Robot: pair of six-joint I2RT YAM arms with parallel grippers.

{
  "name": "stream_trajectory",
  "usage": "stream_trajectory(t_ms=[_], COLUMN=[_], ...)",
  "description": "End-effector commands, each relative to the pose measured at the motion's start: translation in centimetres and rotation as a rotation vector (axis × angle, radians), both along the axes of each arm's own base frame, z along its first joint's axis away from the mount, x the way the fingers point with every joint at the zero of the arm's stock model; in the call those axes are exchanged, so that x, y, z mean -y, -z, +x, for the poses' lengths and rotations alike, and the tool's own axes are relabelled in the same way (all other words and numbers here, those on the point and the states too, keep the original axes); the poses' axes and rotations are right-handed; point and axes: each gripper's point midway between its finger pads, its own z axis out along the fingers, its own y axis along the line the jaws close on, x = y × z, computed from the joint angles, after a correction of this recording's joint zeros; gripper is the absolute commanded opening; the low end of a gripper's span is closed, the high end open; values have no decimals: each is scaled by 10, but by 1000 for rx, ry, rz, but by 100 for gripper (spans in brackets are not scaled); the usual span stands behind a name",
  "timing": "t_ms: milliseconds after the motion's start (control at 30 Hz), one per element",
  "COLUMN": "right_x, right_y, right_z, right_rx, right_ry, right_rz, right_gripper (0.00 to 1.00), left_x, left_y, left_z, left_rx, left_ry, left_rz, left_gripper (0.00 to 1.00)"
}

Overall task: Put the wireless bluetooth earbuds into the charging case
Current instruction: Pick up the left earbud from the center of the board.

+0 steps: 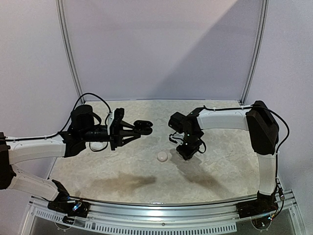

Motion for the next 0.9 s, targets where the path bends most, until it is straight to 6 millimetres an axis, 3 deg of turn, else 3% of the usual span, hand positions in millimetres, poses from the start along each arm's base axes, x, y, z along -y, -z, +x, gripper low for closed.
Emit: stream_trajectory(t_ms=[0, 567, 867], right_x=[10, 18, 23], right_y=[7, 6, 8], right_z=[1, 15, 24], right_rx=[5, 57, 78], right_ry=[-6, -3, 2], right_rz=[-47, -87, -106], right_gripper=[27, 26, 18], left_x=[-1, -2, -1], left_y=[4, 6, 5], left_z=[-6, -7, -7], left_rx=[59, 60, 49], left_ry=[33, 36, 37], left_rz=[10, 16, 15], left_gripper=[0, 0, 0])
